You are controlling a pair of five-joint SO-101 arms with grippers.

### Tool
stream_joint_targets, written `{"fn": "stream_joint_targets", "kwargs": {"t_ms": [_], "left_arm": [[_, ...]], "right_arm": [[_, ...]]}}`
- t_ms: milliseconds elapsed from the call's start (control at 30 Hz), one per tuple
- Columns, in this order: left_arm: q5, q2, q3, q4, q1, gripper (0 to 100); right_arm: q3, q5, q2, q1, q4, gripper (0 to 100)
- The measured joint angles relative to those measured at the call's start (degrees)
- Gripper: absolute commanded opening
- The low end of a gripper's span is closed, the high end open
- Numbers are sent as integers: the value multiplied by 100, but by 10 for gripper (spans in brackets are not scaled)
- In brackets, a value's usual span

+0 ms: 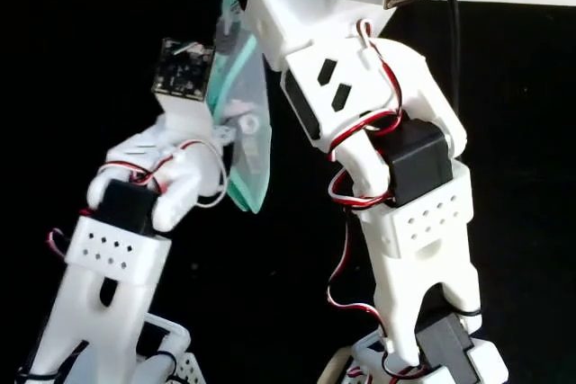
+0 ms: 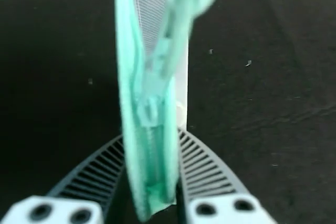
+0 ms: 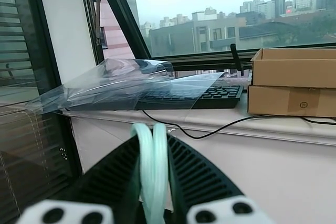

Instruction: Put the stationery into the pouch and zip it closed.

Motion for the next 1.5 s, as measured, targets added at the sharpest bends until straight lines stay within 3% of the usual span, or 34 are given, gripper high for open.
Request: {"fn": "stream_joint_targets", "kwargs": {"t_ms": [267,667,1033,1500], "left_arm": [[-220,-659,9,800,26,7],[-686,-1451,0,1749,26,7],[-686,-1512,-9,1855,-237,7],[-686,-1521,-9,1925,-281,7]], "right_arm": [[0,0,18,44,0,5],[9,0,281,1073,9,5],[9,-9,1626,1873,-53,5],[9,-9,2646,2321,-1697,5]]}}
